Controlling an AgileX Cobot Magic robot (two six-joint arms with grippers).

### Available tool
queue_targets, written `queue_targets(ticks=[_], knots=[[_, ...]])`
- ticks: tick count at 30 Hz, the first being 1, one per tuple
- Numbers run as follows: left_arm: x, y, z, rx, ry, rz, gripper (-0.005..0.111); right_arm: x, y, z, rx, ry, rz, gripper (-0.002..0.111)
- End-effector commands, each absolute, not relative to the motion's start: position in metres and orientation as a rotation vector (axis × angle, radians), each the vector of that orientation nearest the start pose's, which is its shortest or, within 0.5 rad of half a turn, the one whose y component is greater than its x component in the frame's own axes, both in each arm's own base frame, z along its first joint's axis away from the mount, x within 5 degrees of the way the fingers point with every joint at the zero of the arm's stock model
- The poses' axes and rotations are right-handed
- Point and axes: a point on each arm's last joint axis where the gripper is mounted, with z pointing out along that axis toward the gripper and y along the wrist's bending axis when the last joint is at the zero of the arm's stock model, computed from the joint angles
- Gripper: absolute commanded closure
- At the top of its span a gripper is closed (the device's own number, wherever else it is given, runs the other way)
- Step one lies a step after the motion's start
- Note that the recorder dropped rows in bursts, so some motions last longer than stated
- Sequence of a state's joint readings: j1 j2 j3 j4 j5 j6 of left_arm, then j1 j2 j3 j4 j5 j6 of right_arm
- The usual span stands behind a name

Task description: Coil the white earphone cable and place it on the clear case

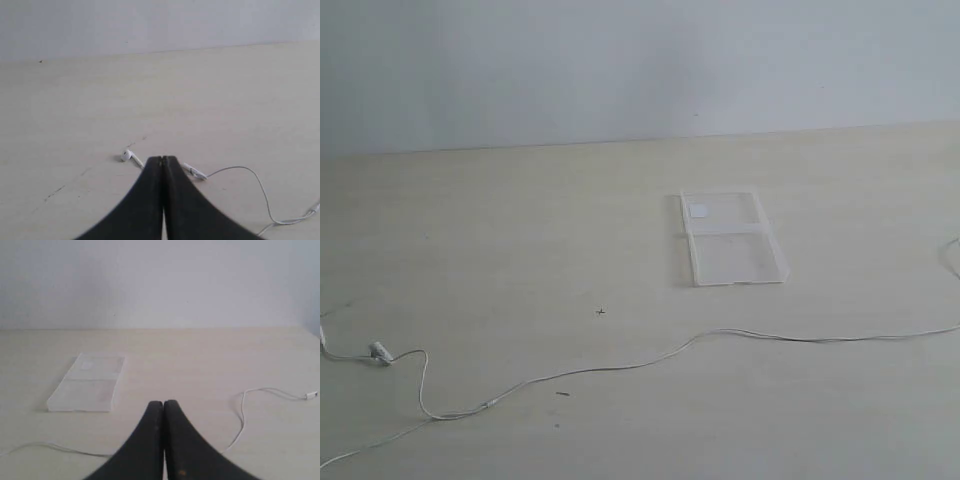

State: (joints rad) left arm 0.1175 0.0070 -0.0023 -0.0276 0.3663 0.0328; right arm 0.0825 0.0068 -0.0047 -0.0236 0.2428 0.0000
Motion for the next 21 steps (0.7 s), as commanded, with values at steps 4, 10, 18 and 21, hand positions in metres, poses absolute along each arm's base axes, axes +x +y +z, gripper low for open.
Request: queue_targets(ticks=[4,10,18,21], knots=[[0.053,0.005,0.181,-0.104,1.838,0.07,0.107,0.055,0.004,0.219,-0.093,1.415,0.022,0.108],[0.053,0.005,0.181,-0.104,1.838,0.07,0.107,0.049,0.004,0.242,-0.033,1.157,0.084,0.108],[0.053,0.005,0.181,-0.104,1.838,0.07,0.107,0.081,0.011,0.348,-0.218,1.494,-0.019,0.108],[0.053,0.005,0.181,-0.104,1.838,0.07,0.107,0.131,0.019,0.371,-0.246,1.688,0.053,0.108]])
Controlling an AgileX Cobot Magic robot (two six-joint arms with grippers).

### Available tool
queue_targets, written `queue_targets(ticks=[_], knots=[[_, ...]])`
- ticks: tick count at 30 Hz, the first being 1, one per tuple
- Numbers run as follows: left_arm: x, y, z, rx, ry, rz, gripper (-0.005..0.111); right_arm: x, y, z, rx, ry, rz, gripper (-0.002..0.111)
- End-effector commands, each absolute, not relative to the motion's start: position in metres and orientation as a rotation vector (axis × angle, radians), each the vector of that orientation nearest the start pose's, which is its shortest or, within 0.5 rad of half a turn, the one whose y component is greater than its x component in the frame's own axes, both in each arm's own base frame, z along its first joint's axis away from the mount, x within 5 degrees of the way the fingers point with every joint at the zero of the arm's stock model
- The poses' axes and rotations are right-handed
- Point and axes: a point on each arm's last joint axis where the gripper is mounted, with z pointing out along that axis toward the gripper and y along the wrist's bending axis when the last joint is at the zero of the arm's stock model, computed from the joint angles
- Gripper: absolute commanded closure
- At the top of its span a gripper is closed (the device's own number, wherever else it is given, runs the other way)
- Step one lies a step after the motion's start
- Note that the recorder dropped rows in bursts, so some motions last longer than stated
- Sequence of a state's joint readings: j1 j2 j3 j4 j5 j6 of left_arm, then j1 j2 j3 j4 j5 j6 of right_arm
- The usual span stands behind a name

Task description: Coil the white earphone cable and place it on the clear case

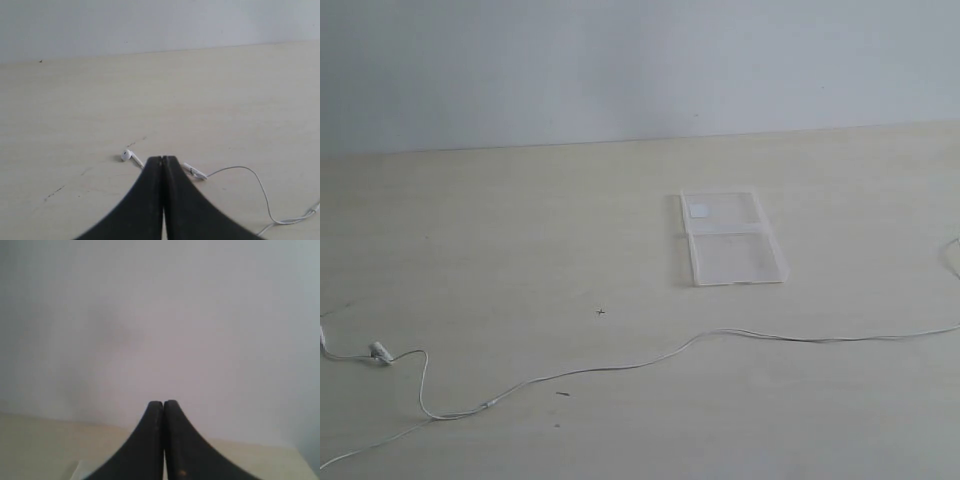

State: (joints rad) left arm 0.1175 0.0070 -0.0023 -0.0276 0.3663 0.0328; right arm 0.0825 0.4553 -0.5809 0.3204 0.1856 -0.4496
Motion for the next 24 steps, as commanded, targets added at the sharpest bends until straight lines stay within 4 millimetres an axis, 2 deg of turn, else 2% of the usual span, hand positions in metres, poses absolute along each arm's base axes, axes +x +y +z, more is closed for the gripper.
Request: queue_targets(ticks=[1,4,6,18,22,24], knots=[[0.053,0.005,0.181,-0.104,1.838,0.07,0.107,0.143,0.02,0.376,-0.23,1.69,0.064,0.108],[0.053,0.005,0.181,-0.104,1.838,0.07,0.107,0.172,0.021,0.378,-0.172,1.718,0.088,0.108],[0.053,0.005,0.181,-0.104,1.838,0.07,0.107,0.181,0.021,0.374,-0.138,1.736,0.107,0.108],[0.053,0.005,0.181,-0.104,1.838,0.07,0.107,0.204,0.023,0.354,-0.101,1.853,0.148,0.108],[0.053,0.005,0.181,-0.104,1.838,0.07,0.107,0.213,0.025,0.347,-0.193,1.92,0.111,0.108],[0.053,0.005,0.181,-0.104,1.838,0.07,0.107,0.218,0.028,0.344,-0.31,1.985,0.083,0.108]])
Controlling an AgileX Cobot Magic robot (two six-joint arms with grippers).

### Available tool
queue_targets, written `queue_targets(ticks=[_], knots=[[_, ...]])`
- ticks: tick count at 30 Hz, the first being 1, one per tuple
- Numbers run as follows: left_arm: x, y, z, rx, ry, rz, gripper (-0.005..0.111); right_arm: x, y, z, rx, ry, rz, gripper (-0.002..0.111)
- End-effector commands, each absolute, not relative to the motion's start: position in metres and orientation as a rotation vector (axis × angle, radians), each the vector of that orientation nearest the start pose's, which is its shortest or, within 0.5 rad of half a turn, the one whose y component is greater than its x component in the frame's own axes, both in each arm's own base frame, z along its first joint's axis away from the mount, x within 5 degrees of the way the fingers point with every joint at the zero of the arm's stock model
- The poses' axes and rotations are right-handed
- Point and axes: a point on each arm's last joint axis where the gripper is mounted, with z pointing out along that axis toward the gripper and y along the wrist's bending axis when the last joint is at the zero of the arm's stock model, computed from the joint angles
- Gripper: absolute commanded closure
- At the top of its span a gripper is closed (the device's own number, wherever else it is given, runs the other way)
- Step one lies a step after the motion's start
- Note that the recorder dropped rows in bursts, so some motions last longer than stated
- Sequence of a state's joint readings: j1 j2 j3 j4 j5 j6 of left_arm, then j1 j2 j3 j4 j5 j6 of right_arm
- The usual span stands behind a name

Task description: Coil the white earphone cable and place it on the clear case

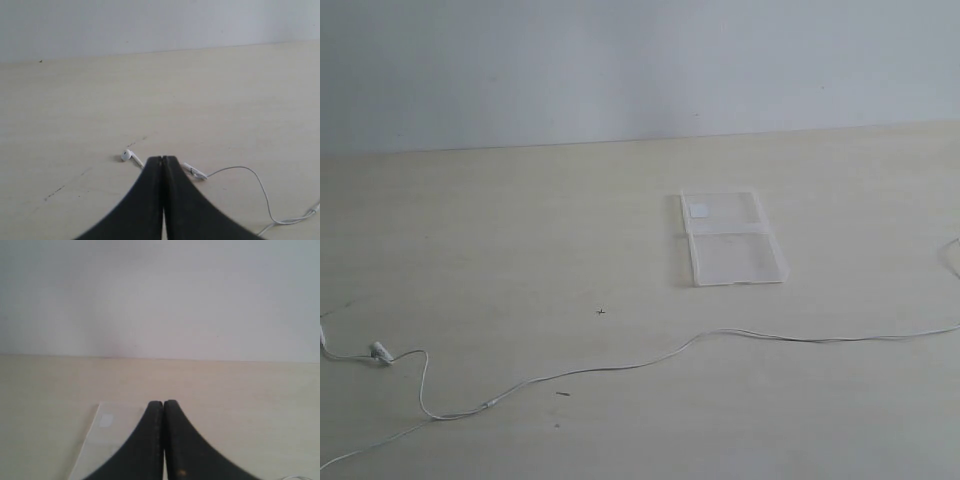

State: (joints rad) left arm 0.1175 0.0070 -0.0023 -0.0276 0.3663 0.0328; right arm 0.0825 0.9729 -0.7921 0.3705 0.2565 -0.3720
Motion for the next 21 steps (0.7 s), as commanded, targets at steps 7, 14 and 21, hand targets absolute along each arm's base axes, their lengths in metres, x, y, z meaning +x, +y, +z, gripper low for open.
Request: queue_targets(ticks=[7,14,21], knots=[[0.053,0.005,0.181,-0.104,1.838,0.07,0.107,0.248,0.068,0.333,-1.044,2.081,0.065,0.108],[0.053,0.005,0.181,-0.104,1.838,0.07,0.107,0.289,0.123,0.299,-1.546,2.148,0.147,0.108],[0.053,0.005,0.181,-0.104,1.838,0.07,0.107,0.317,0.179,0.252,-2.051,2.112,-0.063,0.108]])
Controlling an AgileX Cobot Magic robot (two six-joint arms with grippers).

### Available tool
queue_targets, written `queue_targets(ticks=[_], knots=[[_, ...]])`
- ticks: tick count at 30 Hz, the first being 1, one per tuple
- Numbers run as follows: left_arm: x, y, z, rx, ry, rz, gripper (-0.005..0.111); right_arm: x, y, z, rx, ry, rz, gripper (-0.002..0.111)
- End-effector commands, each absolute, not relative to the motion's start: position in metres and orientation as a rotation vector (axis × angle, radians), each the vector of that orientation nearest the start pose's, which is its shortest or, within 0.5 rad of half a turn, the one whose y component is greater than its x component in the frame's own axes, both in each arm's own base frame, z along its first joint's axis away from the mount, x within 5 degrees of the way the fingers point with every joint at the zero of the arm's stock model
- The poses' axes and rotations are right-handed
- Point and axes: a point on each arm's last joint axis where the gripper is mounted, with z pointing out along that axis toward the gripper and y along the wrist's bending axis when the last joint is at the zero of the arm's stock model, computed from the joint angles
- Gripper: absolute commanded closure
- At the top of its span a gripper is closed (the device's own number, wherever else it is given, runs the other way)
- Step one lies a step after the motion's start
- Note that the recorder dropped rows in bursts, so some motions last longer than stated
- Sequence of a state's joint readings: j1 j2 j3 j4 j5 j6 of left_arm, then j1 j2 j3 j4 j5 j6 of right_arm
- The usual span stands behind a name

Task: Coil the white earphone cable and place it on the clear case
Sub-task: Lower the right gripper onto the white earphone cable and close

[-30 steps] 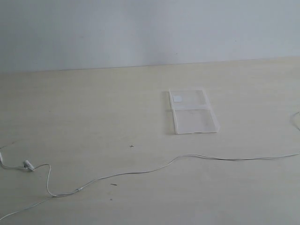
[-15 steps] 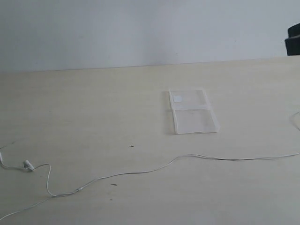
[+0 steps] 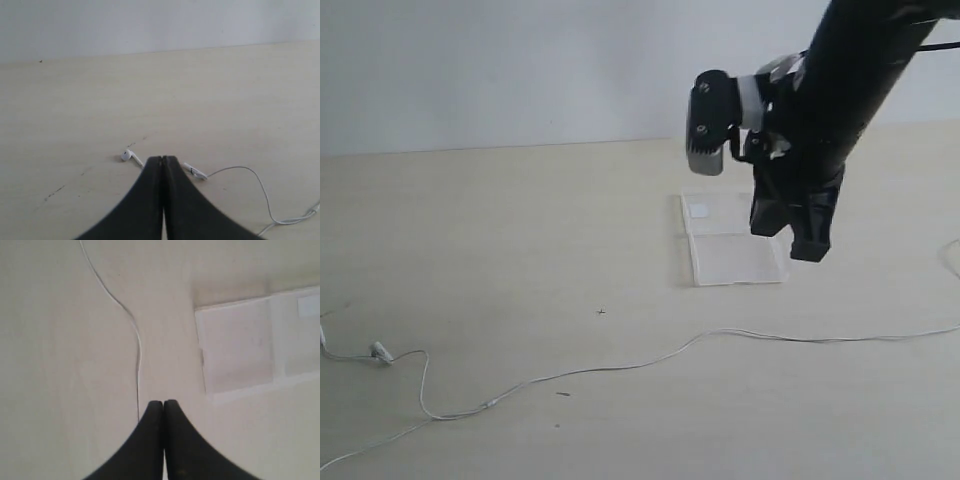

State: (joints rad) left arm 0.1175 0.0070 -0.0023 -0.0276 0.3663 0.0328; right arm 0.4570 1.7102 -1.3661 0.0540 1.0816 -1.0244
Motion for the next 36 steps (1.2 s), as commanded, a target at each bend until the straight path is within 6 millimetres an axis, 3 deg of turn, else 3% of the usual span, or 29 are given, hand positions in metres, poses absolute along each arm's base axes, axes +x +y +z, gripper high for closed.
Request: queue_targets(ticks=[1,5,15,18,26,36], knots=[[0.053,0.005,0.181,-0.104,1.838,0.07,0.107,0.317,0.181,0.248,-2.075,2.103,-0.06,0.108],[0.053,0.005,0.181,-0.104,1.838,0.07,0.107,0.319,0.193,0.221,-2.223,2.049,0.009,0.108],[0.053,0.005,0.181,-0.104,1.838,0.07,0.107,0.324,0.201,0.194,-2.231,2.097,0.1,0.107],[0.053,0.005,0.181,-0.104,1.838,0.07,0.107,0.324,0.203,0.185,-2.228,2.116,0.134,0.099],[0.053,0.005,0.181,-0.104,1.838,0.07,0.107,0.328,0.205,0.155,-2.334,2.105,0.175,0.064],[0.053,0.005,0.181,-0.104,1.838,0.07,0.107,0.335,0.202,0.13,-2.399,2.082,0.079,0.06]])
